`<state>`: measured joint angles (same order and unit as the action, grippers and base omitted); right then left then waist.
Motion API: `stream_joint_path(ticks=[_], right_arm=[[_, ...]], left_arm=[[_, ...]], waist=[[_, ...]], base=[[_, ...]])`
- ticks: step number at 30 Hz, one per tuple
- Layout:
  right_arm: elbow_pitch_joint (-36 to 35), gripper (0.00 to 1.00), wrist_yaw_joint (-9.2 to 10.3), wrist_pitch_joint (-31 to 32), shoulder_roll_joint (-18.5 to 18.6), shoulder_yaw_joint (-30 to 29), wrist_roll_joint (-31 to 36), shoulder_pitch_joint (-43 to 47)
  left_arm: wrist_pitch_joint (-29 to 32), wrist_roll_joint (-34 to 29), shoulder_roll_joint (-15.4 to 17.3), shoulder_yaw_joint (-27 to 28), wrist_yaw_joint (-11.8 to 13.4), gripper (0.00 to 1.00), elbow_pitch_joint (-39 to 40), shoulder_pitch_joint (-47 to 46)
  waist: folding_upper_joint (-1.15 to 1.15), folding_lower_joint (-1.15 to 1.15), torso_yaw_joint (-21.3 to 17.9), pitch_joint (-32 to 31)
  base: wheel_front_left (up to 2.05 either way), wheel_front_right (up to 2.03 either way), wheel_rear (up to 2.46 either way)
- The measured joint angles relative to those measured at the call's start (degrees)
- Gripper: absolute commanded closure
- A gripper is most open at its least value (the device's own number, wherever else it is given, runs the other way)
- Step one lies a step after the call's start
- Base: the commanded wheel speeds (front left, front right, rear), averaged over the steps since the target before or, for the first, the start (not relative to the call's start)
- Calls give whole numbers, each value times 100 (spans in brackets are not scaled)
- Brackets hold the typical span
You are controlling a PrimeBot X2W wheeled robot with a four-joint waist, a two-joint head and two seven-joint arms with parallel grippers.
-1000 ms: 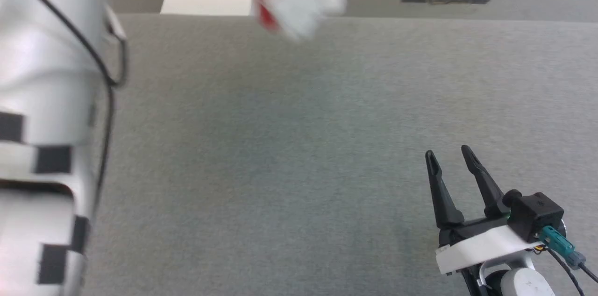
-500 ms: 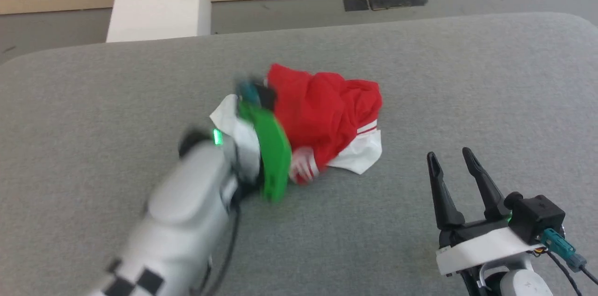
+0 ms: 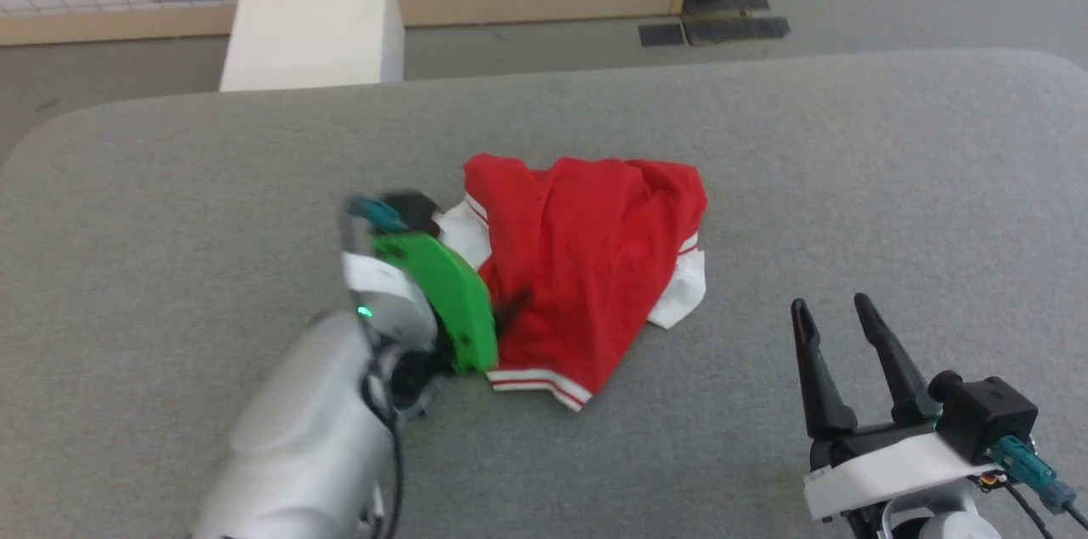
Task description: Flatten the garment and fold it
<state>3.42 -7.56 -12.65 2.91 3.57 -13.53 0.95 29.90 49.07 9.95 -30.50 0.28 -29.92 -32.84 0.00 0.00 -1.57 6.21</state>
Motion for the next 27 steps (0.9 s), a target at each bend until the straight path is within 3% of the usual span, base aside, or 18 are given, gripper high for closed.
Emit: stream_joint_path(ticks=[4, 7, 13, 20, 27], right_arm=[[57, 0, 0, -8, -2, -1, -45, 34], [99, 0, 0, -24, -2, -24, -71, 51], [196, 0, 0, 7, -5, -144, -93, 164], [312, 0, 0, 63, -2, -460, -91, 290], [475, 0, 0, 112, -2, -482, -55, 298]], left_arm=[[-605, 233, 230, 715, 288, 0, 533, 2], [-1291, 276, 425, 1167, 334, 0, 954, 51], [-2966, -244, 801, 1671, 438, 0, 1546, 666], [-4172, -1040, 1111, 1680, 581, 0, 2060, 1744], [-4417, -1578, 1103, 1362, 500, 0, 2299, 2518]], waist=[[0, 0, 129, -187], [0, 0, 215, -336], [0, 0, 336, -624], [0, 0, 413, -847], [0, 0, 360, -786]], base=[[0, 0, 0], [0, 0, 0], [0, 0, 0], [0, 0, 0], [0, 0, 0]])
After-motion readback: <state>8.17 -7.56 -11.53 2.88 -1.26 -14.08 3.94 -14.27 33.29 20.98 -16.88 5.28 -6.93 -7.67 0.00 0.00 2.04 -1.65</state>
